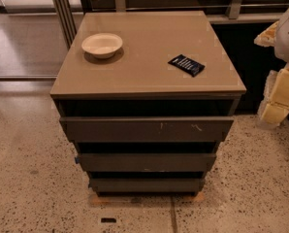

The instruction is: Open top drawer

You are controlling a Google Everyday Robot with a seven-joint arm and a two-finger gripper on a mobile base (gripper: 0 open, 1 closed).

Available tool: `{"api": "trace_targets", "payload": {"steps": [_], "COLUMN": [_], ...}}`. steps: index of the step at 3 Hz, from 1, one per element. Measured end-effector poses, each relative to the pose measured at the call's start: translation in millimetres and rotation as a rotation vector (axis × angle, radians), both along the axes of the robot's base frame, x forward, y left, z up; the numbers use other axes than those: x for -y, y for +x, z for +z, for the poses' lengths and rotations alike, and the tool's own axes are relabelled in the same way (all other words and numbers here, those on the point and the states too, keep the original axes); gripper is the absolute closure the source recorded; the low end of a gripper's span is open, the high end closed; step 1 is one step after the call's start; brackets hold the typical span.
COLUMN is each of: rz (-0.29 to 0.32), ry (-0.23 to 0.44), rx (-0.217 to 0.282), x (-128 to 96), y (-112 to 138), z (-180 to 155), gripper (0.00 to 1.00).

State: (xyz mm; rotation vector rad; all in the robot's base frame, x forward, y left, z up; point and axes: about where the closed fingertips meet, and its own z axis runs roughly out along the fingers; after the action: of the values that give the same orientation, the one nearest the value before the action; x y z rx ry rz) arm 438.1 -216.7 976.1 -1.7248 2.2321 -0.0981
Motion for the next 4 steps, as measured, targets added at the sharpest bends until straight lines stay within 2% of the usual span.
{"api": "trace_targets", "payload": {"steps": [1, 3, 4], "rz": [0.0, -0.028, -0.087], "ry": [0.0, 0.054, 0.108], "rx": [0.0, 0.029, 0.062], "x": [0, 5, 6], "y": [0, 1, -3], "z": [0, -6, -29], "gripper": [0.0, 0.0, 0.0]}}
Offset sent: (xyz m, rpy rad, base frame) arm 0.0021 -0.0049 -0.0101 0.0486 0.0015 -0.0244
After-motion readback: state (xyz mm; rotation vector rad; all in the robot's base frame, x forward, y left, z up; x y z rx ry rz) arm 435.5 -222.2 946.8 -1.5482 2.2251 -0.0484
